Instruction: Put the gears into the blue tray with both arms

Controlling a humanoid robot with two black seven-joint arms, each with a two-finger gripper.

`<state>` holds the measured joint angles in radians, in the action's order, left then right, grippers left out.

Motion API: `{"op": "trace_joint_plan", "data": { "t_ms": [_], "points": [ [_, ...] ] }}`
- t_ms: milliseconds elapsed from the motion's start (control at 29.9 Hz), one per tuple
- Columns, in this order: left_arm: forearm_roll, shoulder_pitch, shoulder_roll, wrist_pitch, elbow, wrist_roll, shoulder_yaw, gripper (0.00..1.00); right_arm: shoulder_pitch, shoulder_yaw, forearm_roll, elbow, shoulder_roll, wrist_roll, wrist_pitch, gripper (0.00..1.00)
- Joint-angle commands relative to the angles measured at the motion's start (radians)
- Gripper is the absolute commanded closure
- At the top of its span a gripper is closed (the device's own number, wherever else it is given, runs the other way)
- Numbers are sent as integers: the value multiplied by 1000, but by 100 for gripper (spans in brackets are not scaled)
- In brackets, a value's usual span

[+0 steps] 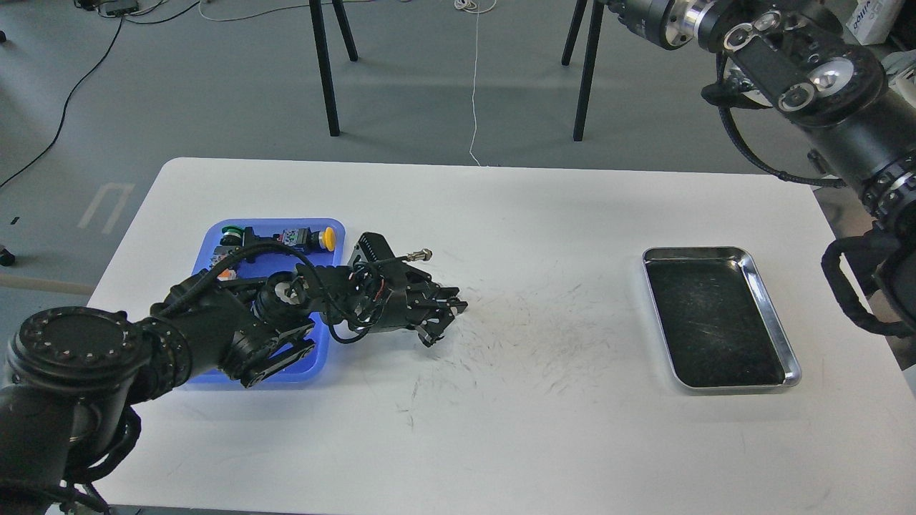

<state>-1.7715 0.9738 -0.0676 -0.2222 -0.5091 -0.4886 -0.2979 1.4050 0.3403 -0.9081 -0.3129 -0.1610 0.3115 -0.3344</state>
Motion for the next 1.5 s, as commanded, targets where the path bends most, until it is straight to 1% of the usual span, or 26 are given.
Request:
{"op": "trace_joint_plan", "data": {
  "t_ms": [0,267,368,434,535,635,735,869,969,1069,1203,1337,1470],
  "points": [
    [9,9,-6,-2,-2,0,5,84,-3,0,0,0,0,0,0,2],
    [55,78,-18,3,-15,0,5,84,-11,2,2,0,-5,1,0,2],
    [64,103,-50,7,-19,0,6,84,-24,2,2,0,-8,3,0,2],
    [67,109,-79,12,-44,0,13,83,-40,3,3,0,-9,5,-2,2],
    [73,129,-121,30,-91,0,16,83,-81,5,18,2,-15,9,-5,2],
    [76,131,-145,32,-104,0,16,83,-139,5,47,-3,-44,9,-3,2],
    [76,131,-178,32,-130,0,16,83,-193,8,115,-11,-55,11,-18,2],
    [76,131,-218,32,-155,0,16,83,-250,2,199,-38,-106,11,-29,2],
    [75,129,-247,32,-167,0,13,83,-296,16,235,-83,-141,11,-64,2],
    [75,128,-282,32,-199,0,11,82,-342,14,317,-147,-186,11,-100,2],
    [73,126,-319,32,-221,0,6,82,-421,19,396,-274,-248,11,-146,2],
    [72,120,-366,30,-244,0,3,82,-491,45,417,-385,-301,11,-152,2],
    [69,115,-418,30,-272,0,0,82,-561,108,426,-414,-305,11,-153,2]
  ]
}}
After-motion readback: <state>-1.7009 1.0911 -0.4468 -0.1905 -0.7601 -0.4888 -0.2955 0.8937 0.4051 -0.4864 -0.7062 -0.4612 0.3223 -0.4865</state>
